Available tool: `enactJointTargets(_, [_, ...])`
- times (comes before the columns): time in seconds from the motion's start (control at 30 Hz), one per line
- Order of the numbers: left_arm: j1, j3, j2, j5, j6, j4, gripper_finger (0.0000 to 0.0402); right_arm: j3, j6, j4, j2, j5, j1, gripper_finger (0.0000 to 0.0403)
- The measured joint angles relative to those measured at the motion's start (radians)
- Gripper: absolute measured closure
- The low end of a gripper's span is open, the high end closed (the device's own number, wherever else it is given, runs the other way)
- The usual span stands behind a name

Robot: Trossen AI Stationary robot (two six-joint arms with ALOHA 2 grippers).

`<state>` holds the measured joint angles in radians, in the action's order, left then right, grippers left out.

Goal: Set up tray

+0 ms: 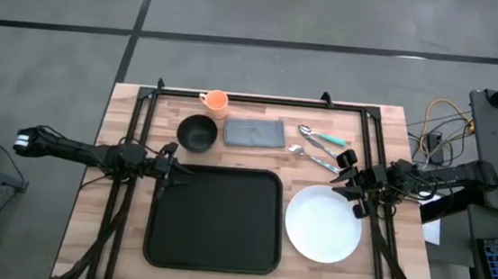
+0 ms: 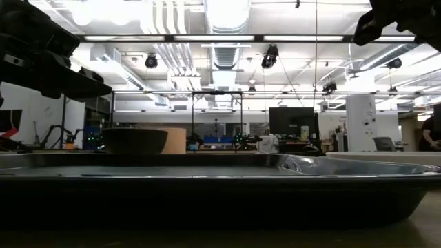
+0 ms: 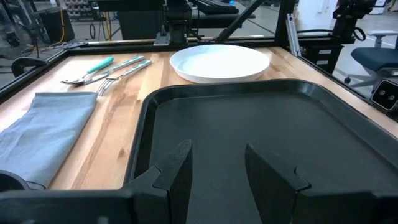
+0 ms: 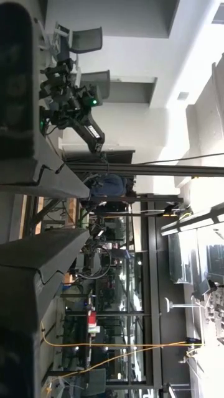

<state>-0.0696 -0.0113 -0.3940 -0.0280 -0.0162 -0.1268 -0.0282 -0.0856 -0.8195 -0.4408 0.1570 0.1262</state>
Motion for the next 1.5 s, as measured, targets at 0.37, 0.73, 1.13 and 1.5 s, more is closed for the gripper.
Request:
enactJointTargets(0.37, [0.000,0.000,0.000,-0.001,0.000,0.000,0.0272,0.000,0.000,0.000,0.000,0.000,0.000,0.0334])
enactJointTargets(0.73, [0.000,0.000,0.000,-0.005,0.000,0.000,0.0272,0.000,0.000,0.000,0.000,0.000,0.000,0.0325])
enactJointTargets(1.13, [0.000,0.000,0.000,-0.004,0.000,0.000,0.0272,0.000,0.000,0.000,0.000,0.000,0.000,0.0329])
enactJointTargets(1.5, [0.000,0.000,0.000,0.000,0.000,0.000,0.0272,0.000,0.000,0.000,0.000,0.000,0.000,0.0330])
